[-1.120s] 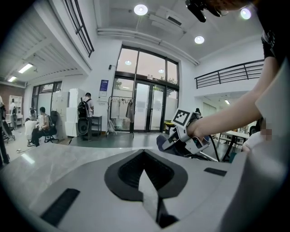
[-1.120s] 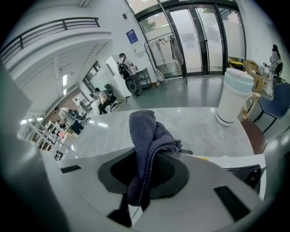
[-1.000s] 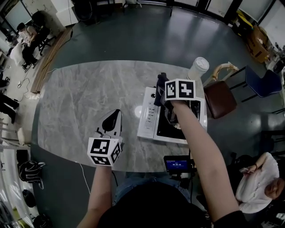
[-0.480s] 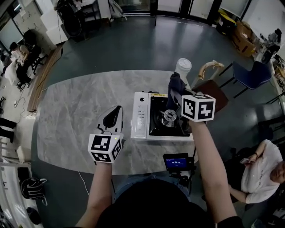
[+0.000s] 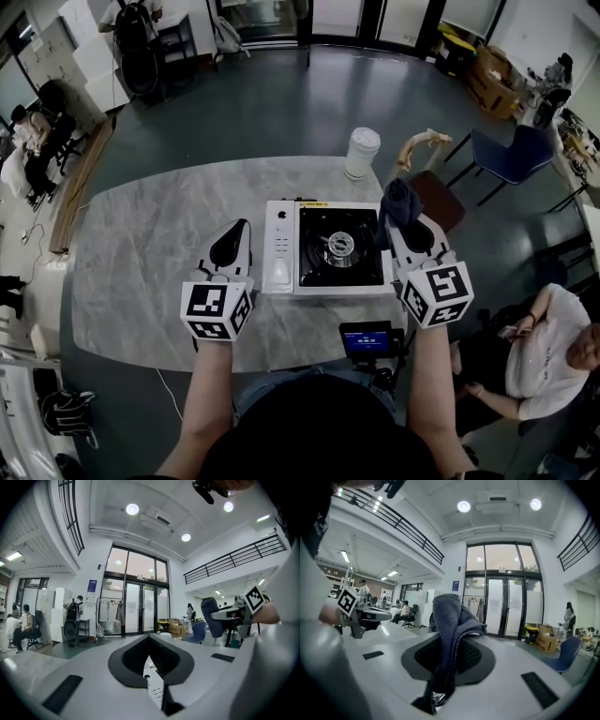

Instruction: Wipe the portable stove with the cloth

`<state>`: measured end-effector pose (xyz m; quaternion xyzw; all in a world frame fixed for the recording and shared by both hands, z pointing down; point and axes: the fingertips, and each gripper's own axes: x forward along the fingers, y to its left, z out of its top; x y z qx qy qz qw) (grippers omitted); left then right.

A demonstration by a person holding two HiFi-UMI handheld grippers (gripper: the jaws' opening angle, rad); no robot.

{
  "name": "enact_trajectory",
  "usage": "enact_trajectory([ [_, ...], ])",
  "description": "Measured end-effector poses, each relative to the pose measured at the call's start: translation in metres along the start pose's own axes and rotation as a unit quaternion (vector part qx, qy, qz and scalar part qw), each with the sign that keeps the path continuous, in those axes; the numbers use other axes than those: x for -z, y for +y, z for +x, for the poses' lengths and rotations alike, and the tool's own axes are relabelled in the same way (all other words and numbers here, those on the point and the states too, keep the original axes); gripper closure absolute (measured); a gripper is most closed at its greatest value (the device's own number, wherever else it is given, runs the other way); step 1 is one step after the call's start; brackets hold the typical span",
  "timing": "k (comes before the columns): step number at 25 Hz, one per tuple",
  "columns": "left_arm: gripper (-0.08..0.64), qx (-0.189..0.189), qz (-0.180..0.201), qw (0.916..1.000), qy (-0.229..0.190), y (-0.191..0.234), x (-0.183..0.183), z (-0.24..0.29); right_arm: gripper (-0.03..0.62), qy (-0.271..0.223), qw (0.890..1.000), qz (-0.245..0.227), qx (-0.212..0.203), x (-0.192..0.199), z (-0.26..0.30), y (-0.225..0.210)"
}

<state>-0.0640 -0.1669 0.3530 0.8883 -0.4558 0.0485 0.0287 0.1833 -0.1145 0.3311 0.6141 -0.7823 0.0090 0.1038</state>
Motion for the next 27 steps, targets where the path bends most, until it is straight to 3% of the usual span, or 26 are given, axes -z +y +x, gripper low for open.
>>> enact_trajectory([
  [6, 0.549, 0.003, 0.007, 0.9997, -0.024, -0.009, -0.013, 0.000, 0.517, -0.042, 0.997, -0.068, 0.010, -0.001, -0.034, 0.016],
  [27, 0.549, 0.005, 0.029, 0.9987, -0.042, -0.024, -0.024, -0.010, 0.517, -0.060, 0.996, -0.052, 0.028, 0.012, -0.058, 0.001],
])
